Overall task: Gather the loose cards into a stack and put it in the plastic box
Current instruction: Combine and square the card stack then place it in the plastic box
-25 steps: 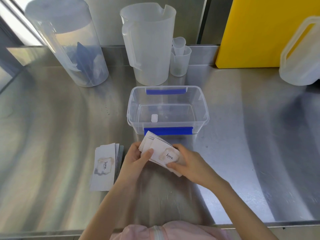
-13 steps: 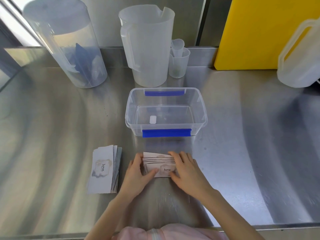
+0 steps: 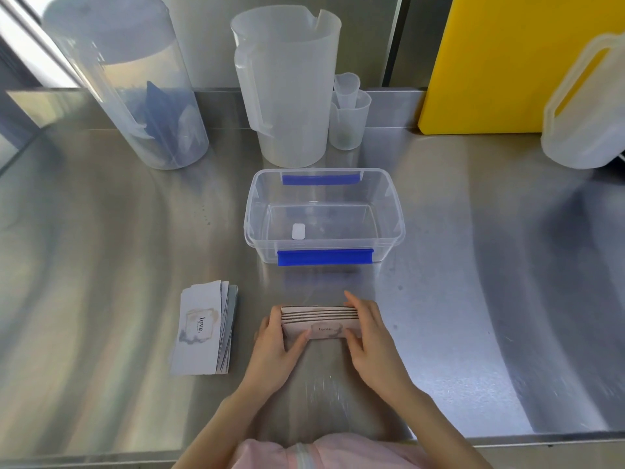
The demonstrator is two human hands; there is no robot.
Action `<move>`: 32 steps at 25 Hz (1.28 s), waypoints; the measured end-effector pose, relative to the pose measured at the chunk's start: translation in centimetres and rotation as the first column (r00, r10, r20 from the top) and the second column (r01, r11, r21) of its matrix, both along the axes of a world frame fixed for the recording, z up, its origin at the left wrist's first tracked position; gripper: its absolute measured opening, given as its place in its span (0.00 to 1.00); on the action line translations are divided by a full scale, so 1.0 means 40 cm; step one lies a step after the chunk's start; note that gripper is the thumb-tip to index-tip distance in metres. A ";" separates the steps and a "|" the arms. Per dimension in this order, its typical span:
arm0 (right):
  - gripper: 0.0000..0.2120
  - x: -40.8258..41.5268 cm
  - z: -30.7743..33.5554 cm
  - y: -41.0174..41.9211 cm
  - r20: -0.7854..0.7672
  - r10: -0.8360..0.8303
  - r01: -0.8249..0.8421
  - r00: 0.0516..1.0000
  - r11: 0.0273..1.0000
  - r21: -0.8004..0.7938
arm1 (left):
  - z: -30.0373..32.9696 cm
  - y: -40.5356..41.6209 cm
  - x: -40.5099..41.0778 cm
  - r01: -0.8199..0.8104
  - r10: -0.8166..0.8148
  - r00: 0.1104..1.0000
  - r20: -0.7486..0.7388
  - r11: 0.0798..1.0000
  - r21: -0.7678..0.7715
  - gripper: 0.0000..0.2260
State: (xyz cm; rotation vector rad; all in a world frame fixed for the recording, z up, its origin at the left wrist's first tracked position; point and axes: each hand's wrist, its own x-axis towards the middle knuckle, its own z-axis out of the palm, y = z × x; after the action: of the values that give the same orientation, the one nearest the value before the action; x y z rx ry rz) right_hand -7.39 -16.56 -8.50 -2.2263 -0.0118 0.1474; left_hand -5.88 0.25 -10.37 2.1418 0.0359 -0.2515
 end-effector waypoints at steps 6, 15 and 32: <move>0.20 -0.004 -0.009 -0.002 0.020 0.042 -0.039 0.999 0.993 -0.111 | -0.013 -0.002 0.002 -0.009 -0.007 0.996 0.088 0.983 0.182 0.14; 0.19 0.013 -0.008 0.009 -0.041 0.017 -0.022 0.999 0.992 -0.125 | -0.017 -0.008 0.022 0.029 -0.054 0.997 0.053 0.920 0.391 0.18; 0.13 0.085 0.136 0.119 -0.274 0.245 -0.207 0.930 0.965 0.162 | 0.161 0.095 0.048 -0.444 0.480 0.874 -0.078 0.721 -0.532 0.05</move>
State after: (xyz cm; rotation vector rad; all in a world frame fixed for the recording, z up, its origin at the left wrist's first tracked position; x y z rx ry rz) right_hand -3.99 -11.79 -3.08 -2.0474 -0.1147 0.5859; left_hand -3.96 4.04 -3.95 1.5096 0.4166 0.1044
